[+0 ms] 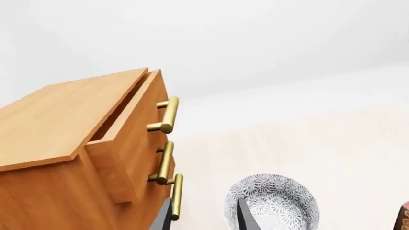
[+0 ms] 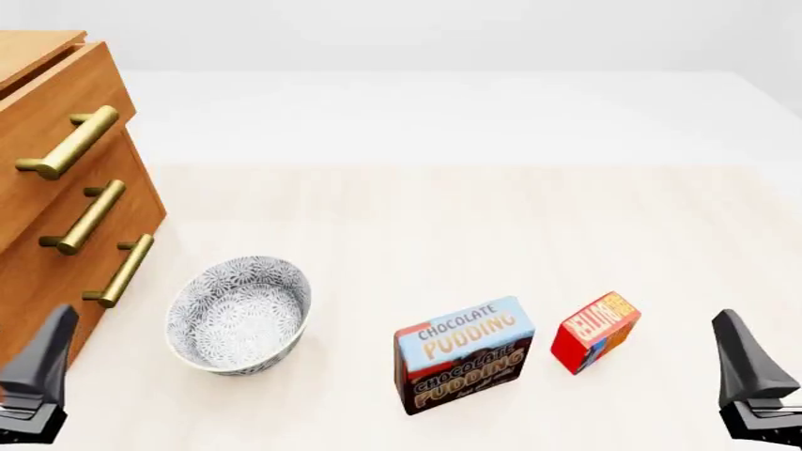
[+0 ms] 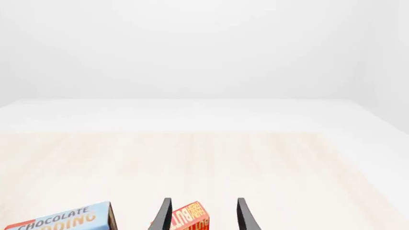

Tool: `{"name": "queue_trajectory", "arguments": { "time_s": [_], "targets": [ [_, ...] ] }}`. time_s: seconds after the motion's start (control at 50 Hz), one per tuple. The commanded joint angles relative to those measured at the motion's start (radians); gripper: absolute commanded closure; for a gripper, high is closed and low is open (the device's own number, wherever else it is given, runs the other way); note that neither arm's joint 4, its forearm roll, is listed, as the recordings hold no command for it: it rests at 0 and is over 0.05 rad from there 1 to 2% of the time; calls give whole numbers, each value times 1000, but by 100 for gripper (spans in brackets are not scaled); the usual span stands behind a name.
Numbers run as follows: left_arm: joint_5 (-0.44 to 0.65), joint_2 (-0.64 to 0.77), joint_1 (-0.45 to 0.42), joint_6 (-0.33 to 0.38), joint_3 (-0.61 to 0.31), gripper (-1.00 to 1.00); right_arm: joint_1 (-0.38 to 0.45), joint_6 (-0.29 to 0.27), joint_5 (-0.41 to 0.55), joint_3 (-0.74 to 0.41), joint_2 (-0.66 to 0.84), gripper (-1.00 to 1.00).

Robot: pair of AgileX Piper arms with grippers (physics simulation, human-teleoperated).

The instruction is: Put the butter at the back in the top drawer of the cabinet and close it.

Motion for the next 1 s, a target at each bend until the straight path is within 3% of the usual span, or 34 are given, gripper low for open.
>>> {"name": "queue_trajectory", "arguments": {
  "time_s": [0.02,0.14,0.3,0.56,0.68,1.0],
  "targets": [
    [92,4,-50,138,-96,-100,0,0,0,0,0,-100],
    [139,29,-52,222,-150,-100,0,0,0,0,0,-100],
    [110,93,-71,345,-178,-100,0,0,0,0,0,-100],
    [106,165,-55,485,-230,-100,0,0,0,0,0,-100],
    [81,189,-55,575,-218,-100,0,0,0,0,0,-100],
    [23,260,-38,718,-205,-100,0,0,0,0,0,-100]
  ]
}}
